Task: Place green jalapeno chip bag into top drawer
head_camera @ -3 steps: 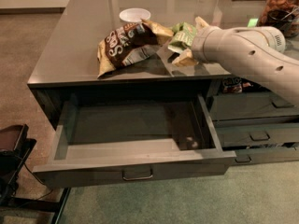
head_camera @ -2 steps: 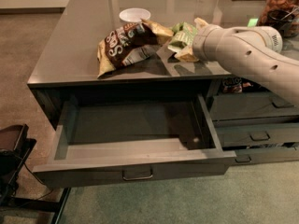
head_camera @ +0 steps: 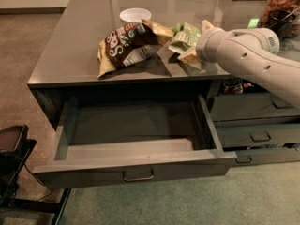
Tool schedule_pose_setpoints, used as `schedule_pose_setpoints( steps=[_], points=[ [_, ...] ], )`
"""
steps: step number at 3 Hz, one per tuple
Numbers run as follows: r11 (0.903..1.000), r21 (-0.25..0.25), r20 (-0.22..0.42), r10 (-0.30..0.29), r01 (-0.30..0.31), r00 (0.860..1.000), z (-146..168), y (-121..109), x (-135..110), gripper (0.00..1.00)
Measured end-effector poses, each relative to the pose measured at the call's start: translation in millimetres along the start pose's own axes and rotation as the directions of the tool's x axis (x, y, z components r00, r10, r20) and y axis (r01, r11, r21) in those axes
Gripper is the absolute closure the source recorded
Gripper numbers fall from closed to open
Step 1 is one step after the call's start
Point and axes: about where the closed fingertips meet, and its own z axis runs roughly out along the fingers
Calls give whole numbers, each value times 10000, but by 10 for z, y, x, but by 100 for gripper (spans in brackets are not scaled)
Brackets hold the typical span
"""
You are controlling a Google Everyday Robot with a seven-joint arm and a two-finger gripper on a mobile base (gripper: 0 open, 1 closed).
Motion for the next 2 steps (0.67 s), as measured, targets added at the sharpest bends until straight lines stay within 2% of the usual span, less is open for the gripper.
schedule_pose_setpoints(
  steps=[1, 2],
  points=[
    [9999, -48, -57, 89, -89, 9999, 29, 4, 6, 19],
    [9998, -95, -61, 165, -166, 9998, 57, 7, -11, 26]
  ],
)
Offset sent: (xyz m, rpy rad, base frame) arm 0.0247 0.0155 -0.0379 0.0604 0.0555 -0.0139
